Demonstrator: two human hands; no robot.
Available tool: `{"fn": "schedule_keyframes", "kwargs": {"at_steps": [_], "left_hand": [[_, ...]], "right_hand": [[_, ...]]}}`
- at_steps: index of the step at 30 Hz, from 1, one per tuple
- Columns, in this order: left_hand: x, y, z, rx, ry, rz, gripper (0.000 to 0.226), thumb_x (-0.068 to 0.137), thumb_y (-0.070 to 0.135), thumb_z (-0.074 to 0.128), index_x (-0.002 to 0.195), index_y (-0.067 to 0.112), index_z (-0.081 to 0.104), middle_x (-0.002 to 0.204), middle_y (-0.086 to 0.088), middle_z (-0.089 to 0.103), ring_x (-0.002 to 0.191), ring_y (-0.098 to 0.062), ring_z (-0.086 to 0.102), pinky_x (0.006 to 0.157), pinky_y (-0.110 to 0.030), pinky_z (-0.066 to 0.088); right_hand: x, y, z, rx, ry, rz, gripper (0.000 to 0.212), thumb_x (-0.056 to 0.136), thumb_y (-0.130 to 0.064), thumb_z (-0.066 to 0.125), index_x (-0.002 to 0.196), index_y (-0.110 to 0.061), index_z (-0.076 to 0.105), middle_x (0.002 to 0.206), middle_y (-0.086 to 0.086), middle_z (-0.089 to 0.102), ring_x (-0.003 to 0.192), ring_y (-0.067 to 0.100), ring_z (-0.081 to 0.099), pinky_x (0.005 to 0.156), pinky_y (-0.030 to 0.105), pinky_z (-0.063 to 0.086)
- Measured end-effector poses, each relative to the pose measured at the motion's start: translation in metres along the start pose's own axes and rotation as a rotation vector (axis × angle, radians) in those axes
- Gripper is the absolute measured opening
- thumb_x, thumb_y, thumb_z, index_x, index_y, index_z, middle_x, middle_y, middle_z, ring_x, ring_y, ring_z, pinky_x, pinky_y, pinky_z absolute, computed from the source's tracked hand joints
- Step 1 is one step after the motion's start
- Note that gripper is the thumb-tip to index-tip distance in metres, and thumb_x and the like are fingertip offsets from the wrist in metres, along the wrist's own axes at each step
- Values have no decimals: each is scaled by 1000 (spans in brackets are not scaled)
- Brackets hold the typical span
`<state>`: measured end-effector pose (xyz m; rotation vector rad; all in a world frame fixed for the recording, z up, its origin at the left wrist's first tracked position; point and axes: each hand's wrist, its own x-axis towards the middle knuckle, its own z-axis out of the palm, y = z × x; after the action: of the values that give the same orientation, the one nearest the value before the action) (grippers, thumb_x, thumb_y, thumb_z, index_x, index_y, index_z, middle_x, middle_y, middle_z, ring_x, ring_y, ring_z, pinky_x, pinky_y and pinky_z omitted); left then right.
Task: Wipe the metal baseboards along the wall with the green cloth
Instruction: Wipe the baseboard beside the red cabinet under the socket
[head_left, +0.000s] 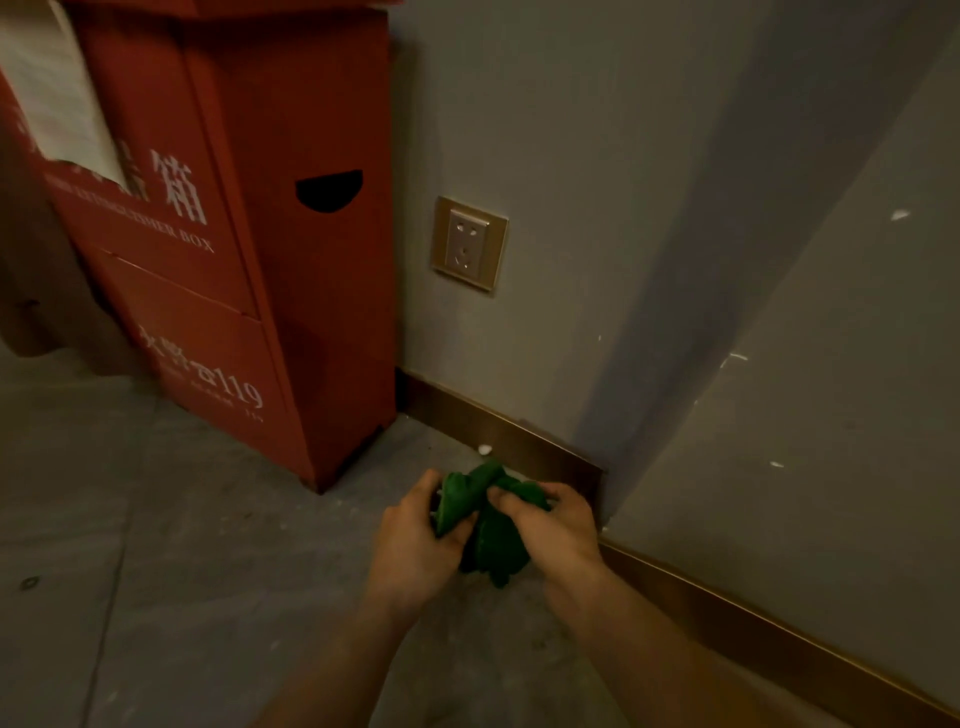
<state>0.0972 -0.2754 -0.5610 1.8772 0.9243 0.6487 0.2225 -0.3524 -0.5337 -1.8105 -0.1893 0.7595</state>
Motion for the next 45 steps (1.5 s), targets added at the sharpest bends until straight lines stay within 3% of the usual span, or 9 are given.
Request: {"fn": "schedule_keyframes", "kwargs": {"at_steps": [3,8,13,17,23,27,33,36,45], "left_hand": [[4,-8,11,-59,47,-66,37,87,6,74,89,36,54,79,12,67,77,10,63,53,-6,46],[16,-10,26,-34,178,-51,34,84,10,75,82,34,51,70,11,63,69,6,62,52,-9,44],[28,-13,30,17,87,31,35,83,26,76,97,46,51,89,18,64,82,5,61,66,-23,51],[35,-30,24,183,-57,210,60,78,50,62,134,32,49,125,9,56,114,-8,50,100,-35,43],[30,-86,22,575,-42,223,100,80,92,31,156,28,19,164,-1,23,152,-20,12,125,-45,10],[28,-119,36,720,-138,192,116,74,99,24,160,26,-2,169,-4,-7,152,-20,-20,125,-51,-4],[27,-143,45,735,-182,147,117,72,100,22,159,27,-6,168,-3,-10,152,-23,-20,123,-56,-2],[28,-144,44,750,-185,138,118,72,100,20,159,25,-3,168,-5,-9,153,-24,-19,123,-58,0],[27,-146,46,750,-189,141,117,76,97,28,159,18,11,168,-9,4,155,-27,-7,122,-60,10]], "right_hand": [[7,3,14,45,-10,103,39,74,-44,82,103,-23,66,94,0,69,84,16,65,62,29,51],[15,6,34,25,-182,35,88,43,-75,78,116,-29,63,104,-4,71,94,15,68,84,38,58],[35,8,38,76,-184,-19,71,62,-33,92,122,-23,56,106,0,69,96,16,68,78,33,59],[55,17,31,3,-125,-87,56,77,-7,81,126,-18,56,110,3,68,98,17,67,76,27,57],[58,18,18,-512,-72,-442,76,75,-6,80,137,-30,42,132,0,55,123,21,52,100,38,48],[55,24,13,-875,-94,-676,76,72,-12,83,124,-35,32,129,1,57,115,25,60,95,51,50],[78,26,16,-1333,0,-1016,78,64,-15,86,126,-28,41,124,13,56,100,34,60,72,44,57],[92,24,28,-1487,-38,-1168,78,61,-16,88,126,-24,46,125,20,55,102,41,58,76,48,54],[129,16,73,-1590,-40,-1580,25,92,-12,48,97,-18,71,111,14,66,96,36,61,79,43,49]]}}
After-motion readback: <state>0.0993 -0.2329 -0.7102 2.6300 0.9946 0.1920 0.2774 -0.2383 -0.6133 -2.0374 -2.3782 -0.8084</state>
